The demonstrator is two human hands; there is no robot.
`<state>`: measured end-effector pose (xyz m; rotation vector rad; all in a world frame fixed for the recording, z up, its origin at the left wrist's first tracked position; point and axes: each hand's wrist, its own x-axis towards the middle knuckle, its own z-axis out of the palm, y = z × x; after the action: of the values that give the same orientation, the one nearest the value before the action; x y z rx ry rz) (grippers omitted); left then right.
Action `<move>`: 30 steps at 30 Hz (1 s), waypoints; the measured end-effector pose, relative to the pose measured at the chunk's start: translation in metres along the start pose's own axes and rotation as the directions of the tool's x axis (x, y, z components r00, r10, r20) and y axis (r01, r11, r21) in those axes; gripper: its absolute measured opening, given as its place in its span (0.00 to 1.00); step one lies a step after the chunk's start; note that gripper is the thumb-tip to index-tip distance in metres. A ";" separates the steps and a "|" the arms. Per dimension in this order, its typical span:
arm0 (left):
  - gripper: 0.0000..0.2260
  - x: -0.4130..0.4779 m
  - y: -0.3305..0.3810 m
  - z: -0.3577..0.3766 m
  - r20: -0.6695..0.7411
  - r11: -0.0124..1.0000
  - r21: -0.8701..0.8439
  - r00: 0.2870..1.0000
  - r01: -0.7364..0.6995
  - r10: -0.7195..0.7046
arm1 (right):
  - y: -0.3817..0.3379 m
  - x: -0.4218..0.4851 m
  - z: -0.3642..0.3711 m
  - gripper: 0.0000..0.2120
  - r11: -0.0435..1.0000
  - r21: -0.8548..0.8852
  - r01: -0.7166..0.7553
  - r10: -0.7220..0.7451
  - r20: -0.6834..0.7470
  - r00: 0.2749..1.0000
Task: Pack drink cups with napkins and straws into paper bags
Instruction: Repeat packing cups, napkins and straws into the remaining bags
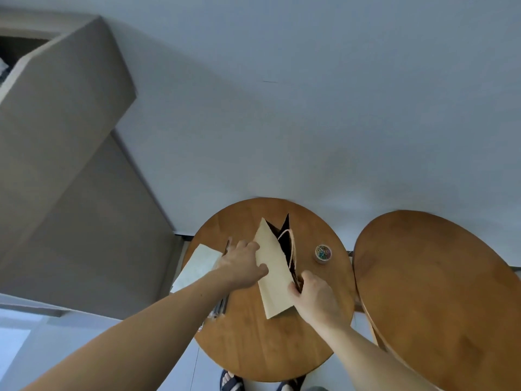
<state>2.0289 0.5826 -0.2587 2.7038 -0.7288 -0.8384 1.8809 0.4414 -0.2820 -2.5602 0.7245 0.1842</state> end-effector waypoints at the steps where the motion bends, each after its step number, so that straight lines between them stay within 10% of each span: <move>1: 0.30 0.002 0.001 0.004 0.000 1.000 0.009 1.000 0.002 -0.002 | 0.002 0.000 0.000 0.17 0.999 0.036 -0.010 0.009 0.033 0.999; 6: 0.33 0.009 0.013 0.018 0.033 0.999 0.001 0.998 0.047 -0.047 | 0.009 0.012 -0.012 0.36 0.991 0.133 -0.023 0.006 0.129 0.992; 15: 0.51 0.016 0.052 0.033 0.164 0.958 -0.161 0.964 0.235 -0.209 | 0.018 0.056 -0.029 0.11 0.994 0.091 -0.056 0.042 0.151 0.988; 26: 0.07 0.022 0.054 0.036 -0.068 0.861 -0.117 0.861 0.496 -0.505 | 0.042 0.072 -0.037 0.10 0.995 -0.099 0.035 -0.021 0.138 0.990; 30: 0.06 0.021 0.030 0.030 -0.064 0.864 -0.014 0.862 0.504 -0.504 | 0.053 0.073 -0.042 0.10 0.992 -0.122 -0.013 0.026 0.103 0.994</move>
<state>2.0153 0.5445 -0.2828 2.9496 0.0127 -0.8379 1.9154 0.3477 -0.2852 -2.6356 0.7188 0.3766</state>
